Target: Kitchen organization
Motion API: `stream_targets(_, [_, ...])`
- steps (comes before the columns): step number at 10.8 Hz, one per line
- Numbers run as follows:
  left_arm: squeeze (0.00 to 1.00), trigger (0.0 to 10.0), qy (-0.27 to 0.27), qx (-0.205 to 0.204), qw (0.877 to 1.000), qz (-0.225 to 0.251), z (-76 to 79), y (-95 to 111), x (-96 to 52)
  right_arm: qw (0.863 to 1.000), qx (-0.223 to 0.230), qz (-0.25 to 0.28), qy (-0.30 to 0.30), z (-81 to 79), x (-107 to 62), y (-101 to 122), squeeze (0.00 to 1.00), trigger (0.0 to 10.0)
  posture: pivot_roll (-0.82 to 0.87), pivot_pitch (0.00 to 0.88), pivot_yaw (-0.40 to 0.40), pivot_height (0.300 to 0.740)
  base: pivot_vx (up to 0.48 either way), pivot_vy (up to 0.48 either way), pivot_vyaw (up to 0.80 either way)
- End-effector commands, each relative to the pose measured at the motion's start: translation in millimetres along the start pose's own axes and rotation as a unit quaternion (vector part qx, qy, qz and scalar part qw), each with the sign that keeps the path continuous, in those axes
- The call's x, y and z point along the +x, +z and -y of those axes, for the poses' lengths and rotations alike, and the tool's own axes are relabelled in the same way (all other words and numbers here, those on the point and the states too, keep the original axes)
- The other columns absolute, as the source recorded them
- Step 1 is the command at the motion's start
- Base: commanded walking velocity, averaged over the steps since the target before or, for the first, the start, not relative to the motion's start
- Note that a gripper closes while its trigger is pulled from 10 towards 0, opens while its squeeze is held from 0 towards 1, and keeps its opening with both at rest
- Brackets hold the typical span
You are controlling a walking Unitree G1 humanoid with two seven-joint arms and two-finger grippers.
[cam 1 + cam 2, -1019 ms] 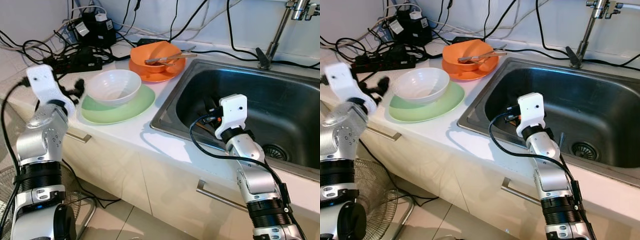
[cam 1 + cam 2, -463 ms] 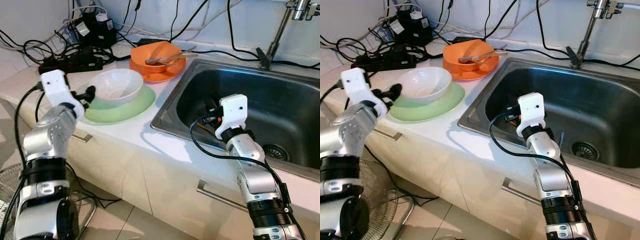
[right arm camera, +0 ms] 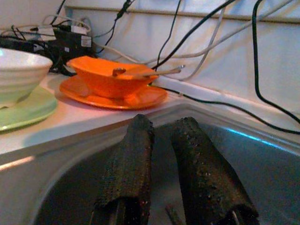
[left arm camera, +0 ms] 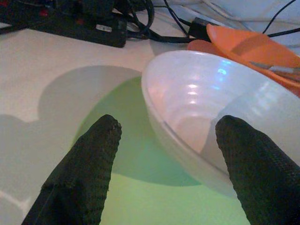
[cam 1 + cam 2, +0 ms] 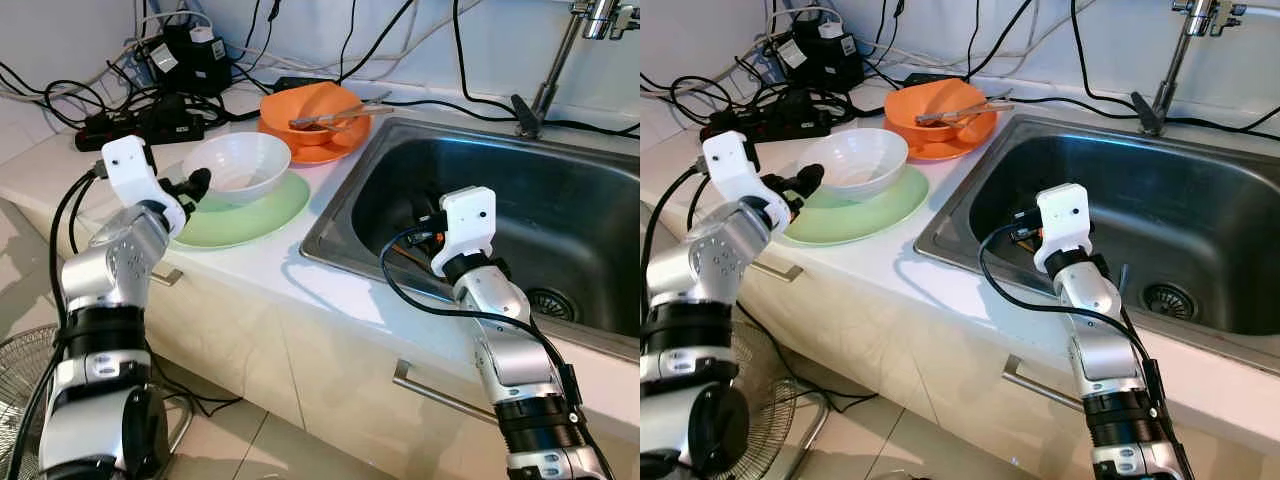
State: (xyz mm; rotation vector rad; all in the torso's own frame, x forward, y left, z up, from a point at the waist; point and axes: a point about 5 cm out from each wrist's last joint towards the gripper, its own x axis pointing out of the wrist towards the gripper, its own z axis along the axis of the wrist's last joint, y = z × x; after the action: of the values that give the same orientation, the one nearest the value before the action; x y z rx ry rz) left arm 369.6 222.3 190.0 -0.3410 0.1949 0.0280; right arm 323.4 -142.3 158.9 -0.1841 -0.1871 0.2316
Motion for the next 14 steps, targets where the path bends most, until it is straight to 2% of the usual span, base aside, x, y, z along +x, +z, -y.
stream_targets(1, [0.00, 10.0, -0.001, -0.024, 1.000, -0.009, 1.0, 2, 1.8, 1.000, -0.007, 0.010, 0.002, -0.3, 3.6, 5, 0.00, 10.0, 0.02, 0.000, 0.110, 0.740, 0.000, 0.000, 0.00])
stream_targets(3, [0.00, 10.0, 0.007, -0.073, 0.996, -0.058, 0.4, -20, 2.3, 1.000, -0.008, 0.009, 0.003, -0.3, 4.5, 5, 0.00, 10.0, 0.02, 0.000, 0.113, 0.740, 0.000, 0.000, 0.00])
stream_targets(4, [0.00, 10.0, 0.007, -0.082, 0.994, -0.078, 2.8, -34, 1.6, 1.000, -0.009, 0.010, 0.004, -0.2, 4.6, 5, 0.00, 10.0, 0.02, 0.000, 0.113, 0.740, 0.000, 0.000, 0.00])
stream_targets(5, [0.00, 10.0, 0.010, -0.088, 0.993, -0.084, 2.7, -40, 1.6, 1.000, -0.010, 0.010, 0.004, 0.0, 4.8, 5, 0.00, 10.0, 0.02, 0.000, 0.111, 0.740, 0.000, 0.000, 0.00])
stream_targets(8, [0.00, 10.0, 0.022, -0.092, 0.991, -0.090, 2.1, -46, 1.7, 1.000, -0.009, 0.011, 0.004, -0.1, 5.3, 5, 0.00, 10.0, 0.02, 0.000, 0.108, 0.740, 0.000, 0.000, 0.00])
stream_targets(11, [0.00, 10.0, 0.045, -0.072, 0.995, -0.050, 0.2, -37, 5.2, 1.000, -0.009, 0.009, 0.002, 0.1, 4.4, 4, 0.00, 10.0, 0.02, 0.000, 0.106, 0.740, 0.000, 0.000, 0.00])
stream_targets(12, [0.00, 0.0, 0.054, -0.078, 0.995, -0.031, 2.5, -32, 8.0, 1.000, -0.009, 0.008, 0.003, -0.1, 4.3, 4, 0.00, 10.0, 0.02, 0.000, 0.106, 0.740, 0.000, 0.000, 0.00])
stream_targets(14, [0.00, 0.0, 0.056, -0.086, 0.995, -0.019, 9.3, -30, 11.6, 1.000, -0.009, 0.008, 0.000, 1.3, 4.2, 4, 0.00, 10.0, 0.01, 0.000, 0.106, 0.740, 0.000, 0.000, 0.00])
